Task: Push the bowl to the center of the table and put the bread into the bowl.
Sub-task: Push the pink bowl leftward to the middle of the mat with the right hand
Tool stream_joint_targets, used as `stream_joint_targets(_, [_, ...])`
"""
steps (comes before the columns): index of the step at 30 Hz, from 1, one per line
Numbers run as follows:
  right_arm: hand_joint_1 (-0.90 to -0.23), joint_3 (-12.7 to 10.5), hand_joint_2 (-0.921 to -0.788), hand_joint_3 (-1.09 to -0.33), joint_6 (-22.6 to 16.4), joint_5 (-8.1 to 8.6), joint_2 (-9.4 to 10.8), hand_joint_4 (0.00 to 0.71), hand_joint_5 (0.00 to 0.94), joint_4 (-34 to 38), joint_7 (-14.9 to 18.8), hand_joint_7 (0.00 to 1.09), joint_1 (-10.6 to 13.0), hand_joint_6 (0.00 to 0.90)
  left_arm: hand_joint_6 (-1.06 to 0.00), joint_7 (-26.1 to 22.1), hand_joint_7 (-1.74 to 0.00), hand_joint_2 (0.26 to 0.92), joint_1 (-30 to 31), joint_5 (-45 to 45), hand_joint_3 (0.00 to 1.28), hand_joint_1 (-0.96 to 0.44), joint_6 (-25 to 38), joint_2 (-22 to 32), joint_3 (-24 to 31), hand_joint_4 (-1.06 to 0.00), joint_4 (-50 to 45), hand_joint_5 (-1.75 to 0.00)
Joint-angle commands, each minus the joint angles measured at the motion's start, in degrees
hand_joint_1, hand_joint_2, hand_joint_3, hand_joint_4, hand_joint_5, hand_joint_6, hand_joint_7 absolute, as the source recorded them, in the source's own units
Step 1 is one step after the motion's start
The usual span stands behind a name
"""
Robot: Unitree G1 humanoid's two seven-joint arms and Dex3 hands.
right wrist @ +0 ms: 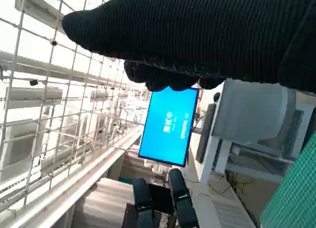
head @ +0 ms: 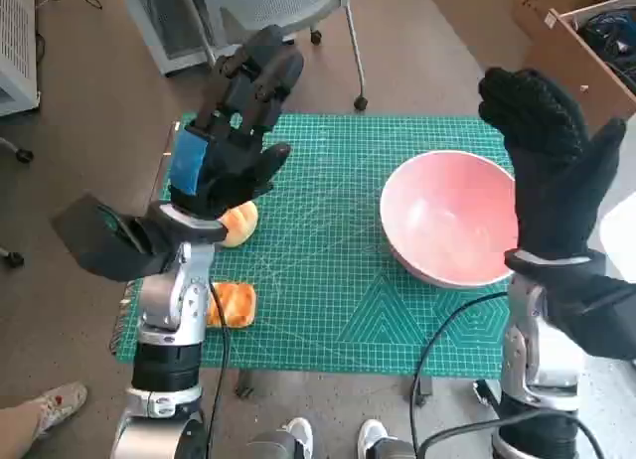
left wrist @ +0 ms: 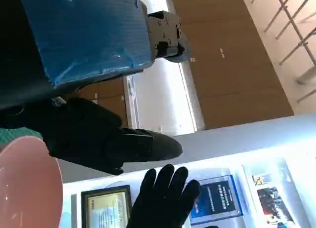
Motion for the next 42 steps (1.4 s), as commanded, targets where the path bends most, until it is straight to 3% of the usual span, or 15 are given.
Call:
stream_joint_targets(1, [-0.556, -0.26, -0.921, -0.659, 0.48, 0.01, -0.27, 0.314, 0.002, 0.77, -0.01, 0.56, 0.51, 0.083, 0.0, -0.32, -0.53, 0.921, -1.03, 0.5, 0.3, -0.57, -0.62, 0.23, -0.33, 0.0, 0.42, -0.33])
stream_joint_targets(33, [-0.581, -0.47, -0.921, -0.661, 0.73, 0.8, -0.49, 0.313, 0.0, 0.13, 0.22, 0.57, 1.23, 0.097, 0.0, -0.67, -0.5, 0.921, -1.04, 1.33, 0.3, -0.55, -1.67, 0.49, -0.71, 0.0, 1.26, -0.28])
stream_joint_targets(42, [-0.581, -1.75, -0.921, -0.66, 0.29, 1.93, -1.47, 0.314, 0.0, 0.43, 0.89, 0.57, 1.85, 0.09, 0.0, -0.22, -0.52, 0.92, -0.63, 1.99, 0.3, -0.55, -1.94, 0.16, -0.9, 0.0, 0.94, -0.28])
